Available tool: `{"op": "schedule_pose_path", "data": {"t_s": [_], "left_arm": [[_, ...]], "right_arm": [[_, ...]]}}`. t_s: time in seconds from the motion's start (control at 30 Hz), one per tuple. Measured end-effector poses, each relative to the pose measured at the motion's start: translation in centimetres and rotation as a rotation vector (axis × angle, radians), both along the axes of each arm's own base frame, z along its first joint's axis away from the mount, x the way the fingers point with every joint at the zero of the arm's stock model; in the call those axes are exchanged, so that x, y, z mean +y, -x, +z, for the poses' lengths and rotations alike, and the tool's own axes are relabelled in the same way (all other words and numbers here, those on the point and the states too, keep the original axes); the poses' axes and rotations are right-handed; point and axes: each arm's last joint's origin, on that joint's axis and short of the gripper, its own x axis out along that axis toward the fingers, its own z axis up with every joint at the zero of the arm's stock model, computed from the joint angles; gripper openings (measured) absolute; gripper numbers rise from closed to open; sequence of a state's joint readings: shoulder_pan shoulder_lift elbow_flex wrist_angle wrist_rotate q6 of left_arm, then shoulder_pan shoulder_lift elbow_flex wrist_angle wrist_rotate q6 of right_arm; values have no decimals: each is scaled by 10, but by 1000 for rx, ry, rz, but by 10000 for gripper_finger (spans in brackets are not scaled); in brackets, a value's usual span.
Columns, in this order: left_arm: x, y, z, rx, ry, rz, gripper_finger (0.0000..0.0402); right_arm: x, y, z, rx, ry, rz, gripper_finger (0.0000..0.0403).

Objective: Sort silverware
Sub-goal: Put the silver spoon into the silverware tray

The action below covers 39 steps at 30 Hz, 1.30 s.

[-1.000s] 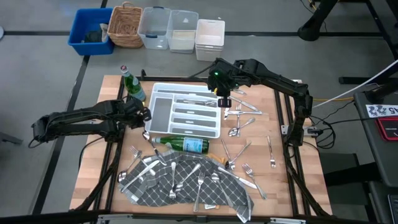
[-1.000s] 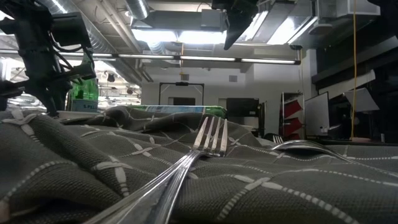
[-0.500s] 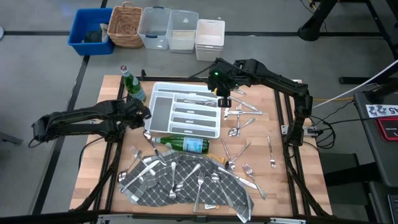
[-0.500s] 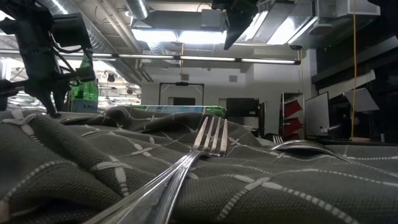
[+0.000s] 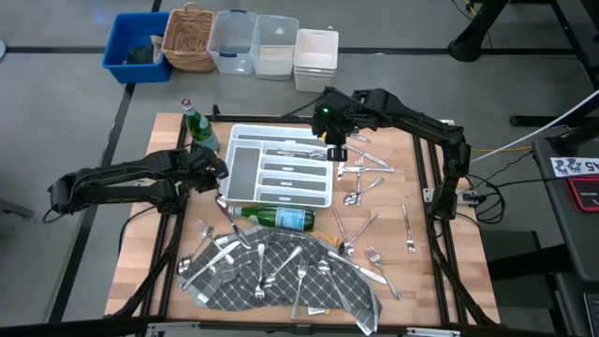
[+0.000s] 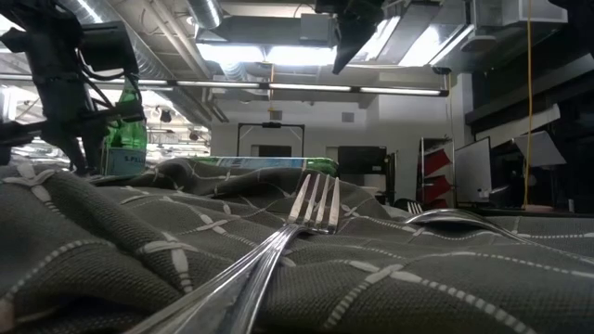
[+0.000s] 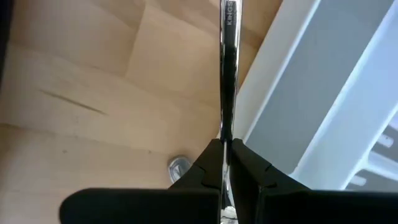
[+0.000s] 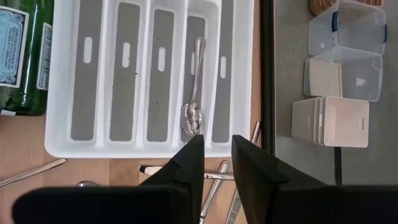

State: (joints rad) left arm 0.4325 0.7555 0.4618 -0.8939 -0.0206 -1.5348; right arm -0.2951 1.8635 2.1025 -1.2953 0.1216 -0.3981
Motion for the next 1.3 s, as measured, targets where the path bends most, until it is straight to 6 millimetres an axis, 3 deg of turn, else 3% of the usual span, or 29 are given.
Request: {"op": "schedule_pose_path", "data": {"t_s": [0.47,0.6,0.8,1.03,1.17,1.3], "left_arm": [[4,-8,7,-125,-52,-70,5],[7,-16,14,-241,-112,-81,5],[11,-44,31,-461,-302,-78,5],[18,-91,43,-686,-607,108,5],[22,-117,37,-789,-681,209,5],[21,-139,18,-883,-631,278,5]], "right_arm": [[0,-1,1,-12,2,0,85],[0,-1,1,-23,-17,-37,85],[0,-1,1,-60,-85,-152,85],[0,-1,1,-94,-137,-255,85],[0,-2,1,-102,-145,-271,85],[0,-2,1,-102,-145,-272,85]]}}
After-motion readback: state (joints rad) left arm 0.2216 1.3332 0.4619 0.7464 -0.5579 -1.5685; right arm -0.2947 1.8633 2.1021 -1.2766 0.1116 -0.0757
